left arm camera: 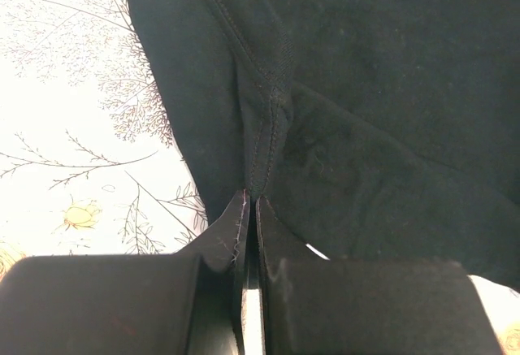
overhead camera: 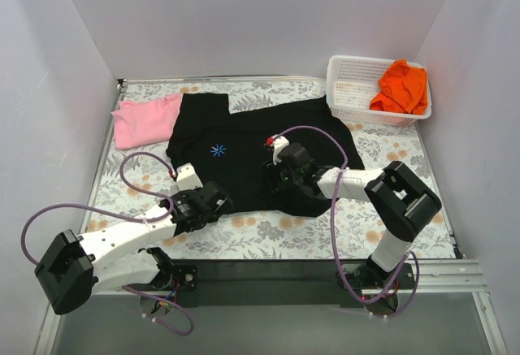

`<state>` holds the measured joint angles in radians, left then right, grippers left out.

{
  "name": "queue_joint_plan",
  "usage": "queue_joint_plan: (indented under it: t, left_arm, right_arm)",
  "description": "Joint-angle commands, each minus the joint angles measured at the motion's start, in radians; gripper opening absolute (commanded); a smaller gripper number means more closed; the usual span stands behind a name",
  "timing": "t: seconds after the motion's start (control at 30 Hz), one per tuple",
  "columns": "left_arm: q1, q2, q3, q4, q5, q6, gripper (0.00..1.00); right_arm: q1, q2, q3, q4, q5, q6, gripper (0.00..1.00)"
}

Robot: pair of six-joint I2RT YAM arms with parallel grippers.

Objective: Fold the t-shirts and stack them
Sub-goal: Flatten the tshirt out

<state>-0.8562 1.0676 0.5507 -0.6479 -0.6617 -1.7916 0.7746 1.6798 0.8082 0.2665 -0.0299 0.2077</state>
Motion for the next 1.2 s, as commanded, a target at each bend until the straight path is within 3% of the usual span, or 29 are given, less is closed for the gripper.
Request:
queue_joint_plan:
  t: [0.0,0.23,0.33,0.63,1.0,1.03,1.07,1.1,1.13,1.17]
  left_arm:
    - [-0.007,-0.061,0.012,-0.035,-0.019,-0.029,0.0]
    - [-0.012,-0.269,0.097,-0.283,-0.081,-0.091,0.0]
    - [-0.014,-0.345,0.121,-0.308,-0.059,-0.089,0.0]
    - [-0.014,-0.429,0.224,-0.471,-0.085,-0.141,0.0]
    - [-0.014,-0.509,0.281,-0.542,-0.113,-0.169,0.0]
    - [-0.012,-0.506,0.287,-0.558,-0.119,-0.181,0.05]
    - [-0.014,-0.506,0.291,-0.562,-0.122,-0.18,0.2]
    - [-0.014,-0.505,0.301,-0.558,-0.122,-0.17,0.43]
    - [-0.012,-0.502,0.305,-0.546,-0.13,-0.146,0.85]
    - [-0.012,-0.492,0.311,-0.544,-0.136,-0.14,0.96]
  right_arm:
    - [0.005,0.05,0.042,0.033,-0.001,0.013,0.47]
    - [0.003,0.123,0.066,0.031,0.025,0.032,0.47]
    - [0.003,0.13,0.075,0.03,0.051,0.038,0.47]
    - [-0.005,0.123,0.08,0.014,0.061,0.035,0.48]
    - [-0.006,0.132,0.109,0.005,0.061,0.01,0.48]
    - [-0.006,0.114,0.108,0.004,0.064,-0.002,0.48]
    - [-0.006,0.098,0.105,0.004,0.065,-0.008,0.48]
    - [-0.006,0.084,0.098,0.004,0.065,-0.013,0.48]
    - [-0.006,0.057,0.092,0.004,0.07,-0.024,0.48]
    - [-0.006,0.041,0.088,0.005,0.071,-0.028,0.48]
